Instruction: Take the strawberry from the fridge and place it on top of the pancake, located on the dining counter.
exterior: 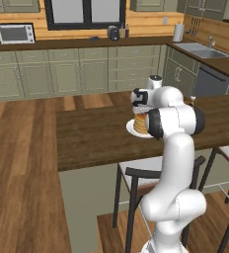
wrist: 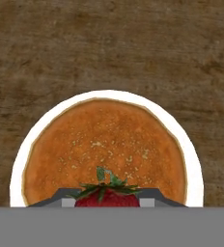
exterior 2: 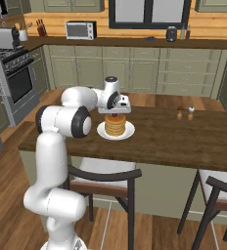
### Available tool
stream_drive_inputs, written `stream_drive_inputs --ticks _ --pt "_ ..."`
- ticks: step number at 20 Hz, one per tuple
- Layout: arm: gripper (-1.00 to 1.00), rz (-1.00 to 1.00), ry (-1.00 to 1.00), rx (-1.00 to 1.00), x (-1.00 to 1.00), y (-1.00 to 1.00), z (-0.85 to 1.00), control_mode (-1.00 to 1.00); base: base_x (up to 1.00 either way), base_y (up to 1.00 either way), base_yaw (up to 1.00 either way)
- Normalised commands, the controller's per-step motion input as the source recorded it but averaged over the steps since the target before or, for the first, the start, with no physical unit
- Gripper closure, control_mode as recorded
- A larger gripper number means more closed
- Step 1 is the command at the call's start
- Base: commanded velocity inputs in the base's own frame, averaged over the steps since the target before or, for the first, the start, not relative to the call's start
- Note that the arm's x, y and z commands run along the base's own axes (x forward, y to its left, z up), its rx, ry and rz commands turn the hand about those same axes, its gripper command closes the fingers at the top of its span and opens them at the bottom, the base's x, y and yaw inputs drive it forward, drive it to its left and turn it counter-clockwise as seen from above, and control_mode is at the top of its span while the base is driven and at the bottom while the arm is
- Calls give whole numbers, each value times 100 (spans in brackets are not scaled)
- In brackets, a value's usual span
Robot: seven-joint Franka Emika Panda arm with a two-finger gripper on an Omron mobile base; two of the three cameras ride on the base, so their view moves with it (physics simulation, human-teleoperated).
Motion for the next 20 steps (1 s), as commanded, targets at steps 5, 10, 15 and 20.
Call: stream_drive_inputs --ticks 5,10,15,20 --pt "-100 0 0 0 0 0 -20 -100 0 0 0" --pt "-100 0 0 0 0 0 -14 -100 0 0 0" --pt "-100 0 0 0 0 0 0 -100 0 0 0" --pt "-100 0 0 0 -3 0 2 -100 0 0 0"
